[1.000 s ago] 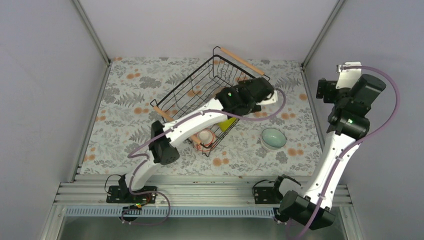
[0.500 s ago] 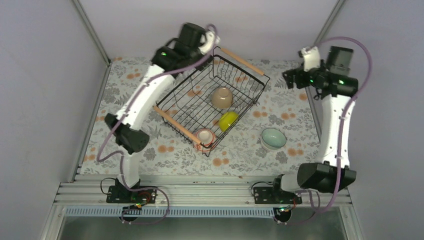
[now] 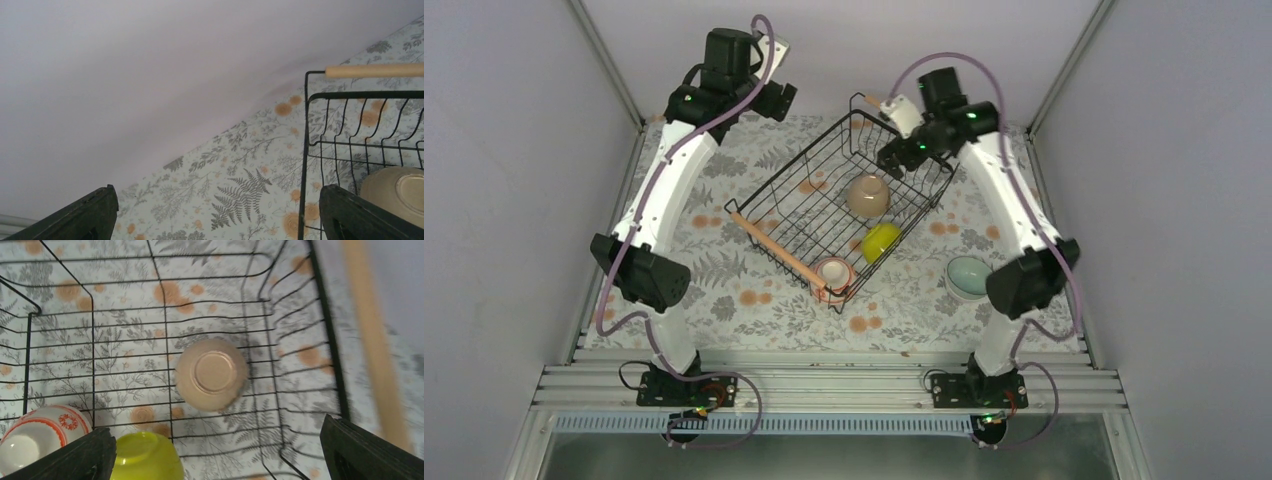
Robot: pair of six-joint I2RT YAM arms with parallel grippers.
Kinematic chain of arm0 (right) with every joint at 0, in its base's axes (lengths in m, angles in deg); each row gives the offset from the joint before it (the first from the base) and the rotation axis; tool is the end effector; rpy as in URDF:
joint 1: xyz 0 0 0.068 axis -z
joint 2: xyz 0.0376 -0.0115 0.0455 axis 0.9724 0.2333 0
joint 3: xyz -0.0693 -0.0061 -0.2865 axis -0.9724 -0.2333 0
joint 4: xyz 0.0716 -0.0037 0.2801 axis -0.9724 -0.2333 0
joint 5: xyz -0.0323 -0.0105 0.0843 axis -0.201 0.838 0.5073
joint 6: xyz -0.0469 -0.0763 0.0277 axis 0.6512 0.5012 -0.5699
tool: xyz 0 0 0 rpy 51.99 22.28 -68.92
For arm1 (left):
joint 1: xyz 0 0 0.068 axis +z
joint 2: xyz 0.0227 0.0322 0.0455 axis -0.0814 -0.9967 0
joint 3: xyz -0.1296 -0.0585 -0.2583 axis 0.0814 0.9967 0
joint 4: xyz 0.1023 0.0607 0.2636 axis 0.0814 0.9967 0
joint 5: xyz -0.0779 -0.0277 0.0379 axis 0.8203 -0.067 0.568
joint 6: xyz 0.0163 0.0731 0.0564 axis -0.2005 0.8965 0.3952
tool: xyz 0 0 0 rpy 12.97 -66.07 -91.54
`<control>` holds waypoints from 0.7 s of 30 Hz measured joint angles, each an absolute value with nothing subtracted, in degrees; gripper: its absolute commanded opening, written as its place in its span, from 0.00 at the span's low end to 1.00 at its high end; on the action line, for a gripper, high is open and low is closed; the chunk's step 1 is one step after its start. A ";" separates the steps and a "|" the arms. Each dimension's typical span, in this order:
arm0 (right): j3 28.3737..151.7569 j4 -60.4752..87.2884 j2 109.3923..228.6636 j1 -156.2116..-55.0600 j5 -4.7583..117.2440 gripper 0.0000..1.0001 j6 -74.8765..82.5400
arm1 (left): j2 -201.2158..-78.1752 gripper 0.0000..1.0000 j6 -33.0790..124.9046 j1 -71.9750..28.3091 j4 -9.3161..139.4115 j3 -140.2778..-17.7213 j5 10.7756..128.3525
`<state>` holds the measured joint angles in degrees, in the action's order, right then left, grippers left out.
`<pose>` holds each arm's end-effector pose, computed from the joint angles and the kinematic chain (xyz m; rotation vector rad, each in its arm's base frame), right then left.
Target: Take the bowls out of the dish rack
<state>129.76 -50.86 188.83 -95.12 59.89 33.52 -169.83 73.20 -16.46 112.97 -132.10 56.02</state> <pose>0.3972 0.1513 0.4006 -0.9441 2.2484 0.2080 0.4477 -0.1647 0.4693 0.5840 1.9382 0.0336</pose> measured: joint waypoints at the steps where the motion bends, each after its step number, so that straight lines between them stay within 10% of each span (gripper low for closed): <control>1: 130.87 -51.51 191.49 -96.30 59.34 1.00 33.52 | -170.26 1.00 72.89 -15.50 112.97 -131.82 56.81; 21: 139.94 -53.92 216.43 -101.28 57.90 0.98 33.28 | -172.78 1.00 71.95 -9.86 112.23 -129.52 64.61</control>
